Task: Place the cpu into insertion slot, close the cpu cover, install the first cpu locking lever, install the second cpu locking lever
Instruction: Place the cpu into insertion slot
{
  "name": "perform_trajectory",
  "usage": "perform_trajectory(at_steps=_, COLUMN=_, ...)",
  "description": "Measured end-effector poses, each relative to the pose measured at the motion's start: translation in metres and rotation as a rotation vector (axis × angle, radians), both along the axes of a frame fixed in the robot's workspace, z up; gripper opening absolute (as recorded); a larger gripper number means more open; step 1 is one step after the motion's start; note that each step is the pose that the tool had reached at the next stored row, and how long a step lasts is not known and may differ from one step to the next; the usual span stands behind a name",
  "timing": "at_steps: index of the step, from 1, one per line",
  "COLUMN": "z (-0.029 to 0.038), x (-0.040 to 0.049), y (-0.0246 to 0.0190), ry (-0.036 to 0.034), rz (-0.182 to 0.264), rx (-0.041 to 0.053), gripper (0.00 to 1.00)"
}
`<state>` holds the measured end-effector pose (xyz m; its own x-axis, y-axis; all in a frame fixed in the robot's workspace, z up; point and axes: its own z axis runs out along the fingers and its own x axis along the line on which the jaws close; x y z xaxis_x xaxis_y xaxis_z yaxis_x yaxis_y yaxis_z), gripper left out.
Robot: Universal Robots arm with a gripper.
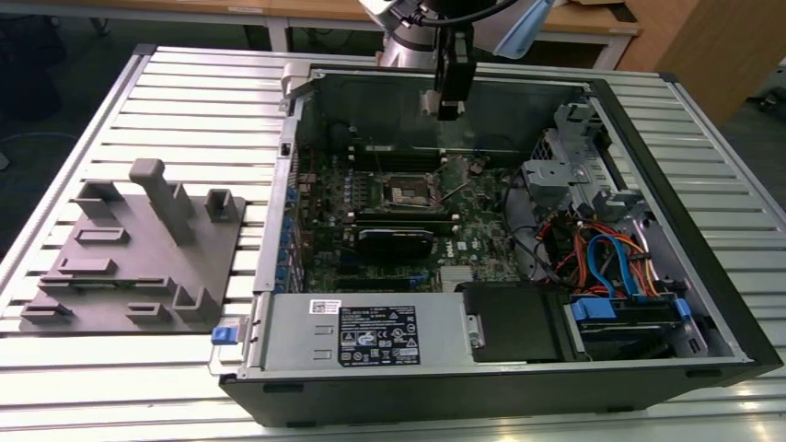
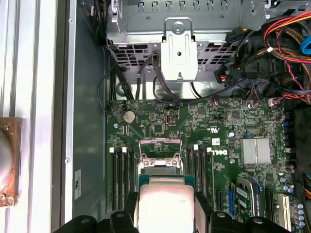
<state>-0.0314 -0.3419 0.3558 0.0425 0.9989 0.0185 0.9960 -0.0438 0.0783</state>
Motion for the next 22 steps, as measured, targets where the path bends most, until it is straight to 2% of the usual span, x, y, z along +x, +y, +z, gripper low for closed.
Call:
perform_trajectory(at_steps=10, z=0.0000, x=0.0000, y=0.0000, ry=0.0000, rz=0.000, rx=0.0002, gripper=0.54)
perform_trajectory(at_steps=12, z=-0.0001, x=0.0000, y=0.0000, ry=0.0020, rz=0.000, rx=0.0089, gripper=0.54)
perform_trajectory(at_steps=14, z=-0.0017, x=0.0000, y=0.0000, ry=0.0051, rz=0.000, rx=0.0108, gripper=0.54)
perform_trajectory(at_steps=17, z=-0.0068, x=0.0000, y=0.0000, ry=0.0064, rz=0.000, rx=0.0109, gripper=0.54)
perform_trajectory(at_steps=19, z=-0.0102, x=0.0001, y=0.0000, ry=0.0114, rz=0.001, rx=0.0109, gripper=0.54)
perform_trajectory(at_steps=22, z=-0.0136, x=0.0000, y=0.0000, ry=0.0274, rz=0.004, rx=0.0108, gripper=0.54)
